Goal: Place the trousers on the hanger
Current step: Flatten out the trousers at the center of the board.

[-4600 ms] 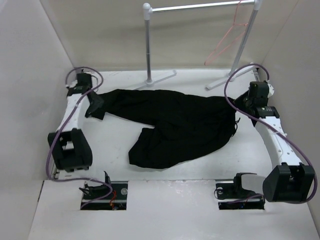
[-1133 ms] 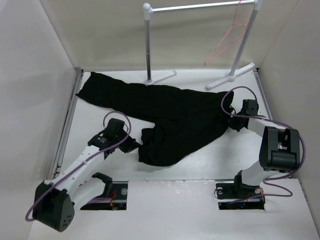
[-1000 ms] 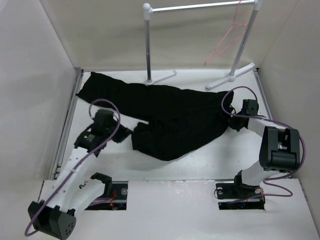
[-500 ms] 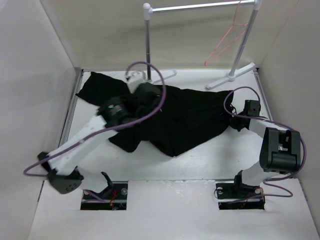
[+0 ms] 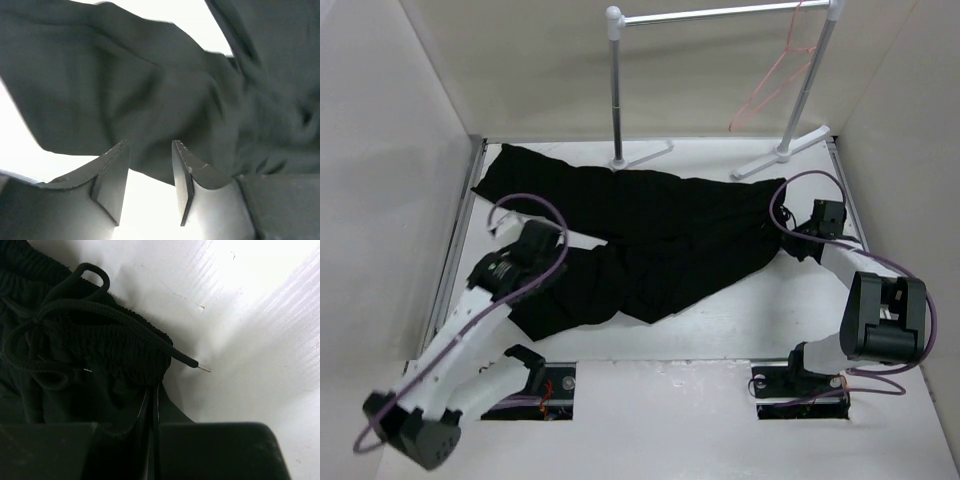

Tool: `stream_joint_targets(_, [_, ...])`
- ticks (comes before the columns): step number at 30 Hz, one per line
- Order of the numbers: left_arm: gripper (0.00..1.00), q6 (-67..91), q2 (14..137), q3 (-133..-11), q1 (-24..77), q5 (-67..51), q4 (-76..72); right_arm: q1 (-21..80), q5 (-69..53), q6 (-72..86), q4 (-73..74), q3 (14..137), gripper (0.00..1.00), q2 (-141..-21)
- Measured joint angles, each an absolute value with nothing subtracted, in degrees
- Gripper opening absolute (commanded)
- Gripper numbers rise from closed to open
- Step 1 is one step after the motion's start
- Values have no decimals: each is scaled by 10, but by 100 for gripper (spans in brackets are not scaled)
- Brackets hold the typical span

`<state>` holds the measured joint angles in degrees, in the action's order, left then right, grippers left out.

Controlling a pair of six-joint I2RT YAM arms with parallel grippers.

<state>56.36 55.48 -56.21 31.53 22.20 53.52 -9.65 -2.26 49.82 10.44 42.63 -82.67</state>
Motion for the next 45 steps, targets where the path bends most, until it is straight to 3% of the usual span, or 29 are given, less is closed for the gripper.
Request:
stream_joint_targets(4, [43,586,460,-477,176,196,548,-93,-19,497,108,422,1,-824])
stream_joint_targets(9, [44,603,459,-367,41,114,540,-93,-15,497,116,421,1,-814])
stream_joint_targets(17, [45,621,505,-267,-17,39,493,-95,-8,493,150,421,1,-734])
stream_joint_targets(19, [36,627,516,-245,-19,27,481,-98,-8,493,157,421,1,-719])
stream_joint_targets(20, [22,628,518,-245,-22,21,479,-101,-8,493,162,421,1,-713])
stream_joint_targets(22, [7,633,521,-244,-32,14,464,-103,-8,492,168,421,1,-704])
stream_joint_targets(26, [1,632,532,-288,-49,22,448,-105,-8,489,182,420,1,-694])
stream_joint_targets(32, [1,591,533,-533,-54,90,453,-116,-6,488,217,413,1,-659])
stream_joint_targets(37, [3,535,539,-651,-69,156,506,-146,-6,489,258,401,2,-606])
stream_joint_targets(43, [9,494,555,-608,-85,217,579,-194,-4,498,297,351,2,-544])
stream_joint_targets(45, [18,493,552,-555,-95,217,595,-211,-1,502,310,331,5,-525])
